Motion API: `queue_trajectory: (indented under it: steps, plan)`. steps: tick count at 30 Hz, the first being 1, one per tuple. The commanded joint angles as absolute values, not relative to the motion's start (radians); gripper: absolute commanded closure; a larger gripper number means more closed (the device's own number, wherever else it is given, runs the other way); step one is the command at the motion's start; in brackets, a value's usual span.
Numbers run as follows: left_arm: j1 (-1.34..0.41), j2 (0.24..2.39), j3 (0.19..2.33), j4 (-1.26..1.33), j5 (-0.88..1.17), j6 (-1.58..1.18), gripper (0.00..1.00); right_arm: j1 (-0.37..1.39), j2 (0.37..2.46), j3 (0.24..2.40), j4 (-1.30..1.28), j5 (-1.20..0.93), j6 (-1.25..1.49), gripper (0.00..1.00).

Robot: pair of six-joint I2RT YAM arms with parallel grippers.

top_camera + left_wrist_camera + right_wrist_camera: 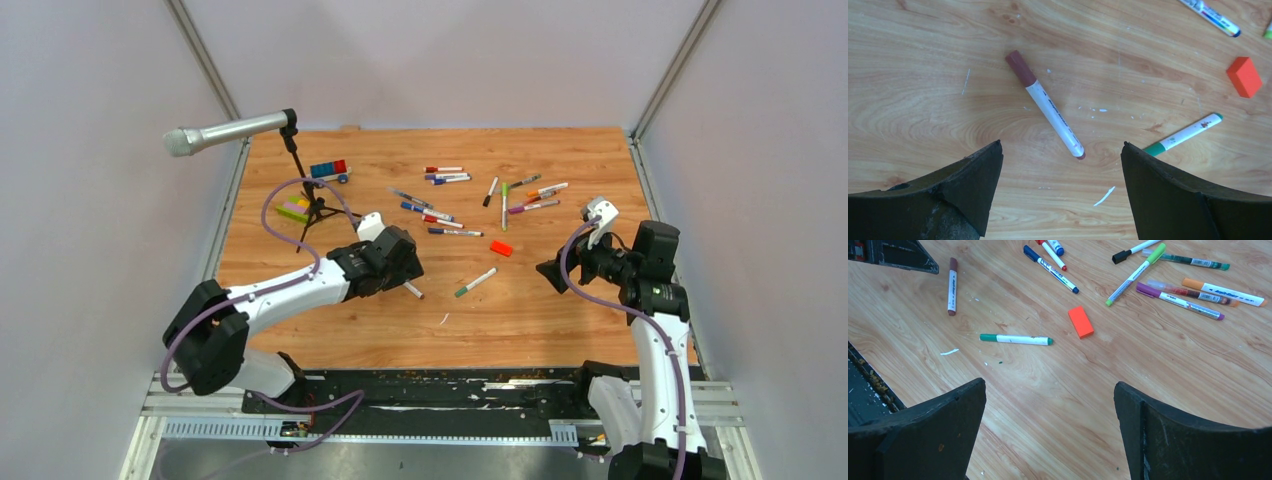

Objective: Open the pen caps
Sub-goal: Pick up the pen from the center of the board.

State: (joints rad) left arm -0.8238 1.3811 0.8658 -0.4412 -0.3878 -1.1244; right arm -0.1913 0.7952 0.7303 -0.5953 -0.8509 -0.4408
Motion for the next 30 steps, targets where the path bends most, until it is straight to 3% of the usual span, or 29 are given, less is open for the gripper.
queue_trajectory:
  steps: [1, 16, 30]
  plan:
    - [-0.836, 1.433, 0.901, -0.429, -0.439, -1.196, 0.07, -0.191, 0.797, 0.763, -0.603, -0.839, -0.472, 0.00]
    - [-0.838, 1.583, 0.942, -0.397, -0.448, -1.214, 0.25, -0.188, 0.804, 0.758, -0.600, -0.825, -0.478, 0.00]
    - [-0.839, 1.739, 1.090, -0.582, -0.447, -1.179, 0.38, -0.187, 0.797, 0.758, -0.601, -0.819, -0.482, 0.00]
